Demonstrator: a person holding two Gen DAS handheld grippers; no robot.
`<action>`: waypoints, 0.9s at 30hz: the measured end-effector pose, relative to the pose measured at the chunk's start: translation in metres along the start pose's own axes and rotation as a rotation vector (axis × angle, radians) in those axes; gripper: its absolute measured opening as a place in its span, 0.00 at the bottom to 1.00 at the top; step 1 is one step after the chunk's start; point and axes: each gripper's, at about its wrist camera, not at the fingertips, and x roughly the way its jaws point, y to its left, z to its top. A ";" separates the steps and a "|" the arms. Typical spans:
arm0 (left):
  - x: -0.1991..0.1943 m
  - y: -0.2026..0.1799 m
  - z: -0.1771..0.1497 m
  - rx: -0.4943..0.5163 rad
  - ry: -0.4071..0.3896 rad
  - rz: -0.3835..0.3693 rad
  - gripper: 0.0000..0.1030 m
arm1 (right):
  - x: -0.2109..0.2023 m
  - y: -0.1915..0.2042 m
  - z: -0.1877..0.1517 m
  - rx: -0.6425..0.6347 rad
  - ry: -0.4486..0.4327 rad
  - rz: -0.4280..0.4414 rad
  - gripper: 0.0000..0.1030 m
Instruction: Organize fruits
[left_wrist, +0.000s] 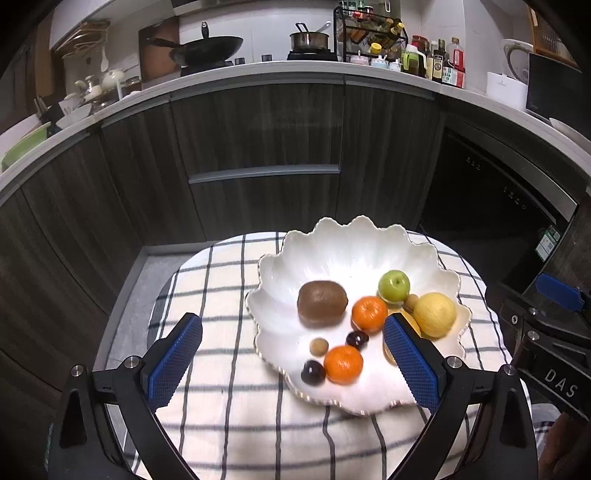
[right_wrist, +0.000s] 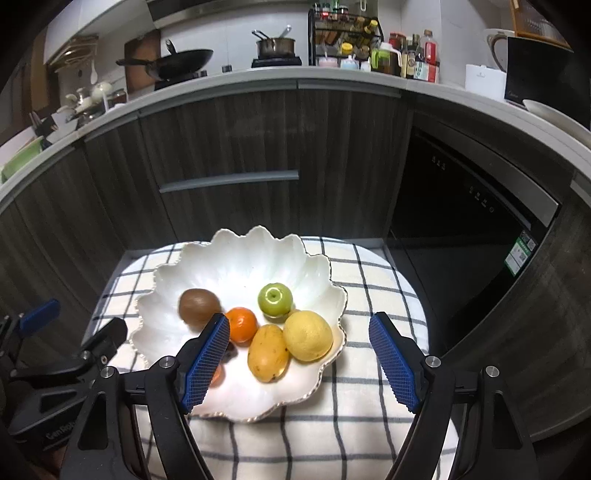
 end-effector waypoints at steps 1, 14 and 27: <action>-0.004 0.000 -0.002 -0.001 -0.001 0.001 0.97 | -0.005 0.000 -0.002 -0.003 -0.008 0.000 0.76; -0.062 -0.001 -0.042 -0.023 -0.044 0.023 0.97 | -0.063 -0.003 -0.037 -0.016 -0.099 -0.001 0.79; -0.091 0.000 -0.087 -0.053 -0.055 0.062 0.97 | -0.087 -0.003 -0.081 -0.035 -0.116 -0.002 0.79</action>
